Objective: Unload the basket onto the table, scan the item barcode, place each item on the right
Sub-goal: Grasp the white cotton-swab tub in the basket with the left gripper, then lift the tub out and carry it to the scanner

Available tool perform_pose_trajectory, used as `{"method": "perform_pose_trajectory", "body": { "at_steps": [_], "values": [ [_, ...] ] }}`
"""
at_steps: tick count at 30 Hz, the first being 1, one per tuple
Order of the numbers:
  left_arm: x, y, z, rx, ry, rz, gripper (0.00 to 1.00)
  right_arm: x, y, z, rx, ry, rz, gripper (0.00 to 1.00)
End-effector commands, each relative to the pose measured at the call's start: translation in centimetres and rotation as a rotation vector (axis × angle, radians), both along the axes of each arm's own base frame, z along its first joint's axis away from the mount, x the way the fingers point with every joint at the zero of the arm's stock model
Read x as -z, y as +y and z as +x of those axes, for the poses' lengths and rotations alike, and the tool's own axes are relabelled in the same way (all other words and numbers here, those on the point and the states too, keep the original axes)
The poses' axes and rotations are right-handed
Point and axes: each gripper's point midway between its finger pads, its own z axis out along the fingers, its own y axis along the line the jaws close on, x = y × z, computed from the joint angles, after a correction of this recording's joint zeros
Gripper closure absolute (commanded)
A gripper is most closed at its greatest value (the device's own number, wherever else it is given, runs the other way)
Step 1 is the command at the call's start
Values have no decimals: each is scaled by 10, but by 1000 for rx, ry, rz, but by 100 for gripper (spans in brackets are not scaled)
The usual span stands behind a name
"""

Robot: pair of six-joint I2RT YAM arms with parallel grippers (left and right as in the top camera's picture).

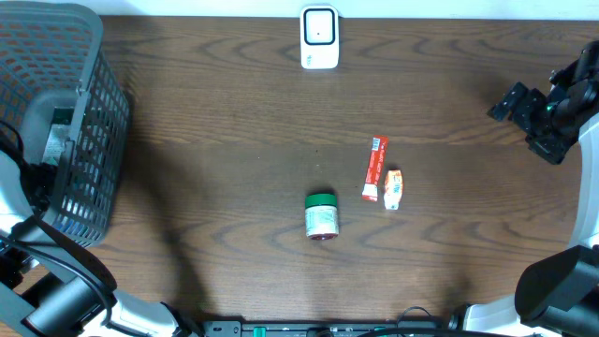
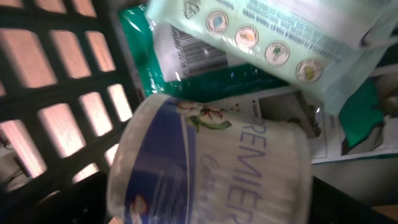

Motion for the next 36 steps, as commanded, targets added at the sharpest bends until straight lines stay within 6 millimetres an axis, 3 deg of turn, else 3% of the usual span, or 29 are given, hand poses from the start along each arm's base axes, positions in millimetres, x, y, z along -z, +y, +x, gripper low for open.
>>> {"method": "perform_pose_trajectory", "body": {
  "at_steps": [1, 5, 9, 11, 14, 20, 27, 31, 36],
  "values": [
    [14, -12, 5, 49, -38, -77, 5, -13, -2, 1, 14, -35, -7, 1],
    [16, -15, 6, 52, -45, -89, 7, -13, -2, 1, 14, -35, -7, 1],
    [13, -13, 9, 53, -59, -82, 23, -13, -2, 1, 14, -34, -8, 1],
    [6, -10, 14, 55, -79, -72, 31, -13, -2, 1, 14, -34, -8, 1],
    [-14, -1, 24, 58, -129, -24, 32, -13, -2, 1, 14, -34, -8, 1],
    [-91, 21, 48, 69, -297, 138, 32, -13, -2, 1, 14, -34, -8, 1],
    [-217, 29, 60, 75, -550, 372, 32, -13, -2, 1, 14, -35, -7, 1],
    [-276, 7, 65, 115, -709, 430, 32, -13, -2, 1, 14, -34, -8, 1],
    [-322, -57, 82, 273, -907, 386, 32, -13, -2, 1, 14, -34, -8, 1]
  ]
}}
